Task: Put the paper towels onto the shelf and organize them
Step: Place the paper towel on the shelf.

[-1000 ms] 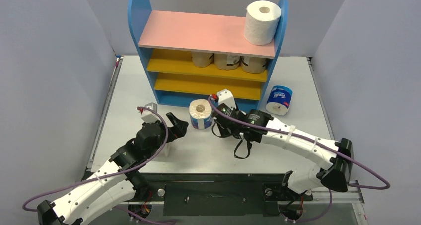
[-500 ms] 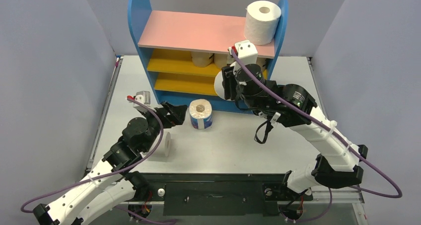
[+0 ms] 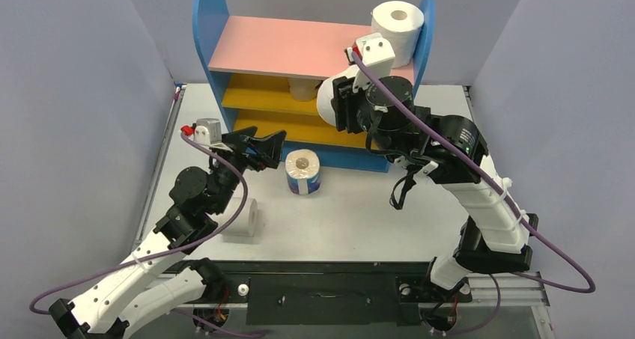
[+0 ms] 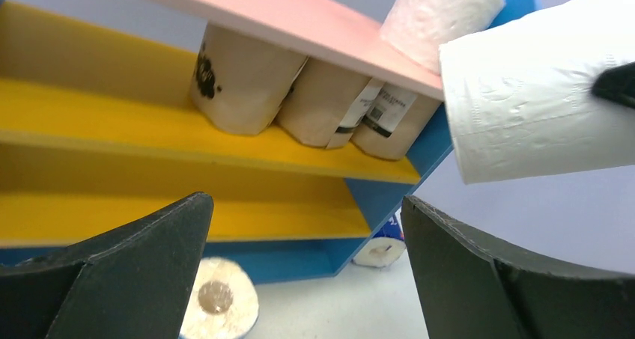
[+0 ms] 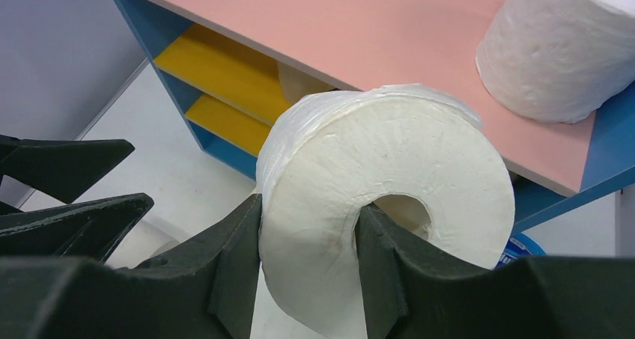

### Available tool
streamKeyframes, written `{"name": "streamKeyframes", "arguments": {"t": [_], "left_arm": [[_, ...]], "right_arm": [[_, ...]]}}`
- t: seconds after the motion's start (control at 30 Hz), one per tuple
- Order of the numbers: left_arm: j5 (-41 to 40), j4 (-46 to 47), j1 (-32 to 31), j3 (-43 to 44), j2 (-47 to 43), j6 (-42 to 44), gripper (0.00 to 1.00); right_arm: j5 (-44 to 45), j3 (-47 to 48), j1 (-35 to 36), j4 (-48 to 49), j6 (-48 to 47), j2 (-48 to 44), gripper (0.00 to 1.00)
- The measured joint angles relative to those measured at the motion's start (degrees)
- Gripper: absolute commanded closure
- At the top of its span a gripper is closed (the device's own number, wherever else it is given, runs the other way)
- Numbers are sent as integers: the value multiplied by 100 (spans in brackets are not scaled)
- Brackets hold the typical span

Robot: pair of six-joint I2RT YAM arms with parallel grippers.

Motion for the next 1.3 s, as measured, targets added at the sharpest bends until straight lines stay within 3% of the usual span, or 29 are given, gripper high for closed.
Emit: {"name": "streamKeyframes", "arguments": {"t": [0.57,1.3], "left_arm": [[562,1513,15,739,1207,1095,4],[994,2188,63,1484,2361,1731,4]], "right_arm": [[857,50,-81,1547,-1104,114,71],[37,168,-1167,1672,-728,673,70]]}}
